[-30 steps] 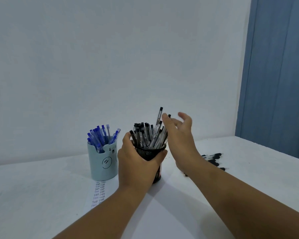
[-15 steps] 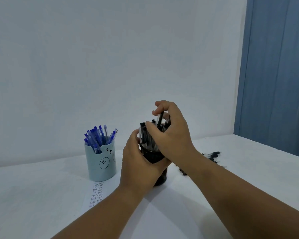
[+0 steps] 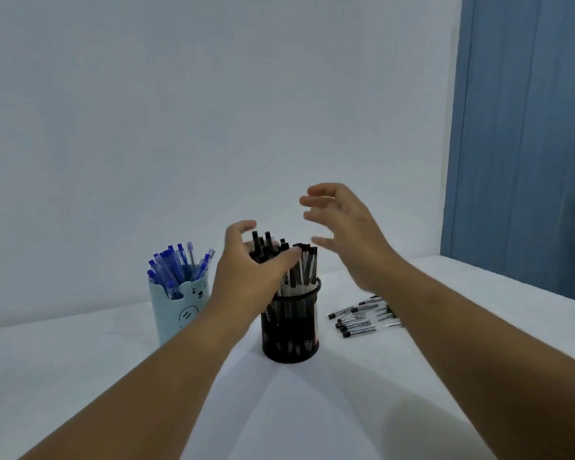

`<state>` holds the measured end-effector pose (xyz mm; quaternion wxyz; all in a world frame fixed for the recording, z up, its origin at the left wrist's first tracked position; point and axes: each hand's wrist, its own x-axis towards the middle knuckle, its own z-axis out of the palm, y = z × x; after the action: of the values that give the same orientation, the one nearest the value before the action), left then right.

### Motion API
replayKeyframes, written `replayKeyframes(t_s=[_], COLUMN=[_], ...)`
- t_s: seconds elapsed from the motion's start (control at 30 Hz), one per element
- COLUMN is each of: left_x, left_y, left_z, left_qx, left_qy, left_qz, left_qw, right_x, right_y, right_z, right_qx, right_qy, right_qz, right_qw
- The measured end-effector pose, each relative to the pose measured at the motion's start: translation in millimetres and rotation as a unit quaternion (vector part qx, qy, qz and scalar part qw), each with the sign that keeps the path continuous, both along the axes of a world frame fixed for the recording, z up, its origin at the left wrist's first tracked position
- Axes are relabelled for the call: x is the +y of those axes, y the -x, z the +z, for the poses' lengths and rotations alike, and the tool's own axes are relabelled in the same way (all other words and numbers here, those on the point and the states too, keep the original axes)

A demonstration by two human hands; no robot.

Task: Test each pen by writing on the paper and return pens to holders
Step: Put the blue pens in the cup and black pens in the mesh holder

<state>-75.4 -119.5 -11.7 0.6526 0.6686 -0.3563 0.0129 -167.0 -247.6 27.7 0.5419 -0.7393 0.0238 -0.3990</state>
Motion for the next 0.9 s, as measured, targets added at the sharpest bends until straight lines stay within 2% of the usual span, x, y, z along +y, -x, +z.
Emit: replayKeyframes(t_s=[0.07, 0.13, 0.2, 0.27, 0.33, 0.37, 0.5, 0.67, 0.9], left_x=[1.3, 4.7, 5.9, 3.9, 1.0, -0.3, 0.2, 1.7, 4.4], left_y=[-0.5, 1.3, 1.1, 0.2, 1.3, 2.3, 3.1, 2.1, 0.5], left_z=[1.4, -6.1, -18.3, -30.7, -38.7, -41.6, -54.5, -60.6, -65.1], left_qx=[0.005, 0.020, 0.023, 0.022, 0.032, 0.037, 0.039, 0.012, -0.006], left_qy=[0.006, -0.001, -0.002, -0.003, 0.002, 0.005, 0.000, -0.010, -0.022], left_qz=[-0.026, -0.064, -0.089, -0.108, -0.114, -0.113, -0.102, -0.093, -0.087], left_qw=[1.000, 0.998, 0.996, 0.994, 0.993, 0.993, 0.994, 0.996, 0.996], right_x=[-25.2, -54.1, -80.5, -99.5, -109.0, -110.1, -105.1, -106.8, -101.8], right_y=[9.2, 20.6, 34.6, 45.8, 49.6, 49.4, 48.3, 47.0, 44.8], right_z=[0.9, -11.3, -37.2, -67.4, -93.2, -99.9, -103.2, -102.0, -105.3], right_qx=[0.038, 0.137, 0.289, 0.414, 0.463, 0.466, 0.414, 0.391, 0.335], right_qy=[0.035, 0.142, 0.269, 0.332, 0.363, 0.376, 0.415, 0.455, 0.412], right_qz=[-0.022, -0.043, -0.059, -0.061, -0.064, -0.071, -0.090, -0.104, -0.089], right_qw=[0.998, 0.979, 0.917, 0.845, 0.806, 0.798, 0.805, 0.793, 0.843])
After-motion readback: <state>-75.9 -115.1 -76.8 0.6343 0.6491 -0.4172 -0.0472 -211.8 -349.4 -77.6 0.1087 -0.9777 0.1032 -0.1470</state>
